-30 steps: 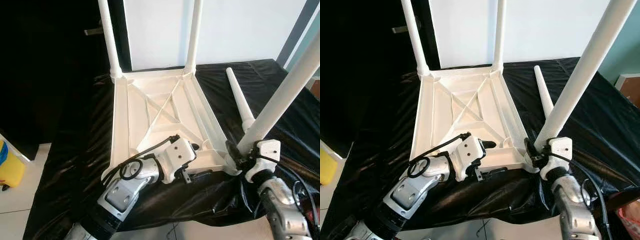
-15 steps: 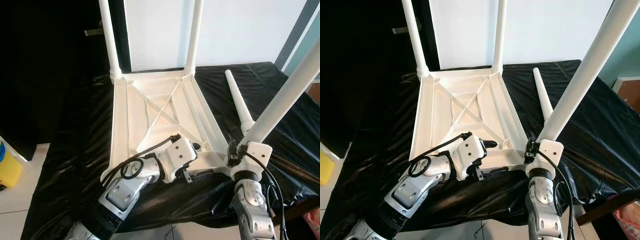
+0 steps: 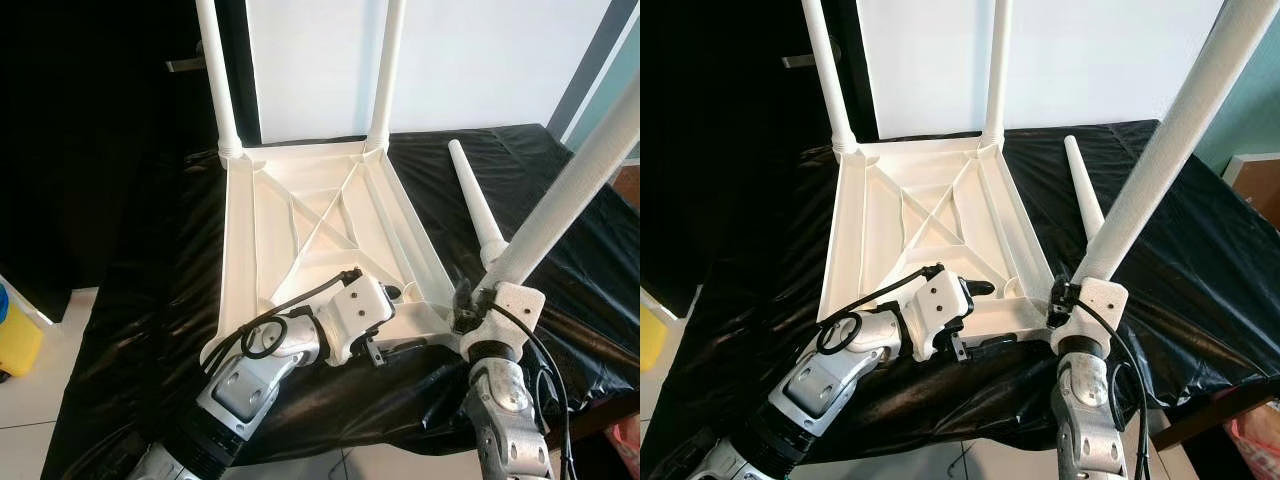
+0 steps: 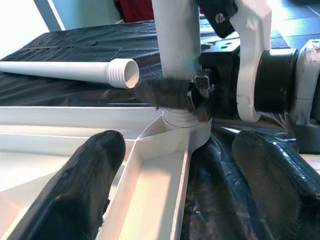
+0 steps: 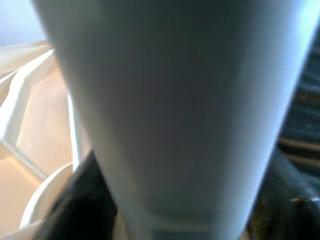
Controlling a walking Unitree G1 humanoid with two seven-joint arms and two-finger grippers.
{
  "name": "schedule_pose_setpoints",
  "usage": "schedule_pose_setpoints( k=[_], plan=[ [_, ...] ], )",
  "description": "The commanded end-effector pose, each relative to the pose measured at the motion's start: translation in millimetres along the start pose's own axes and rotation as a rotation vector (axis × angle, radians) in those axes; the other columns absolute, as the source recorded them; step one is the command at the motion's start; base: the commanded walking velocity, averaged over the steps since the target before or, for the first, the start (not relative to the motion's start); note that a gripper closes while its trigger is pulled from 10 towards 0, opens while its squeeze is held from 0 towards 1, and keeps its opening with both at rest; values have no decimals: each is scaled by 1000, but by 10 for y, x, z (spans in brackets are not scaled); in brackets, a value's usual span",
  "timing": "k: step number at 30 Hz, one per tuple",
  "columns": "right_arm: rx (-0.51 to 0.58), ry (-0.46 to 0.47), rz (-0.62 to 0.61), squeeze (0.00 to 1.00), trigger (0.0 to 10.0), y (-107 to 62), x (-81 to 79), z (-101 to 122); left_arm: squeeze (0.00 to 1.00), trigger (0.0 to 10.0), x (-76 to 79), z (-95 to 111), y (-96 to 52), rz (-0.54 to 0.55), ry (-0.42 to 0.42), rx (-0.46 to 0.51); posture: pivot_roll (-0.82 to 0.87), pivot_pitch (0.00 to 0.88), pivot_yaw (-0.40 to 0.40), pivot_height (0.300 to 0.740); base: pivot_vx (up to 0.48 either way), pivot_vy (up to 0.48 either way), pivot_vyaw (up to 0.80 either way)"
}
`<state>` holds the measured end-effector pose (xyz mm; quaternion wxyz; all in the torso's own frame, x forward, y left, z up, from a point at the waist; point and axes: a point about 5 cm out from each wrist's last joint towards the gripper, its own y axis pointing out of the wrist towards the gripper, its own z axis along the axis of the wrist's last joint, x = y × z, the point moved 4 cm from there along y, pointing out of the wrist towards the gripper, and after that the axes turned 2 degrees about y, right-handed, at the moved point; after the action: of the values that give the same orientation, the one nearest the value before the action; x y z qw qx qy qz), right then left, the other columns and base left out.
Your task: Building children table
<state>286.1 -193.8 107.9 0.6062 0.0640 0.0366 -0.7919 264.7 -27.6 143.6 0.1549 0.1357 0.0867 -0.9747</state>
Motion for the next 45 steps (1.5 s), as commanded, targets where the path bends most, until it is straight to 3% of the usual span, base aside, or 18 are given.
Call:
schedule_pose_setpoints(
  k=[1, 10, 11, 14, 17, 26, 27, 29, 30, 32, 33, 45],
  plan=[
    [4, -1, 18, 1000, 10000, 2, 21, 9, 0, 10000, 39, -37, 9, -34, 12, -13, -63, 0, -9, 740, 0, 0, 0],
    [69, -84, 180, 1000, 10000, -33, 93, 168, 0, 10000, 59, -36, 13, -40, 13, -12, -68, 0, -7, 740, 0, 0, 0],
    [58, -84, 242, 0, 10000, -40, 130, 180, 0, 10000, 59, -37, 13, -42, 14, -12, -73, 0, -3, 740, 0, 0, 0],
    [50, -89, 304, 0, 10000, -49, 147, 194, 0, 10000, 57, -38, 12, -44, 14, -13, -74, 0, 0, 740, 0, 0, 0],
    [3, -142, 516, 0, 10000, -33, 170, 212, 0, 10000, 40, -42, 19, -49, 18, -14, -81, 0, 12, 740, 0, 0, 0],
    [-91, -270, 734, 0, 10000, 88, 187, 139, 0, 10000, 25, -29, 17, -51, 25, -13, -70, 0, 15, 740, 0, 0, 0],
    [-100, -283, 748, 0, 8863, 111, 194, 120, 0, 10000, 36, -33, 18, -52, 25, -15, -68, 0, 13, 740, 0, 0, 0],
    [-105, -291, 754, 0, 8863, 126, 197, 109, 0, 10000, 44, -37, 20, -53, 26, -16, -66, 0, 12, 740, 0, 0, 0],
    [-111, -307, 768, 0, 3529, 135, 195, 93, 0, 10000, 49, -37, 23, -54, 26, -16, -64, 0, 10, 740, 0, 0, 0],
    [-116, -316, 781, 0, 3529, 140, 197, 87, 0, 10000, 50, -37, 27, -54, 26, -16, -63, 0, 9, 740, 0, 0, 0],
    [-121, -320, 790, 0, 0, 145, 202, 78, 0, 10000, 51, -32, 30, -52, 25, -14, -59, 0, 6, 740, 0, 0, 0],
    [-157, -273, 800, 0, 0, 113, 305, -20, 0, 10000, 17, -25, 34, -25, 22, -8, -57, 0, -18, 740, 0, 0, 0]
  ],
)
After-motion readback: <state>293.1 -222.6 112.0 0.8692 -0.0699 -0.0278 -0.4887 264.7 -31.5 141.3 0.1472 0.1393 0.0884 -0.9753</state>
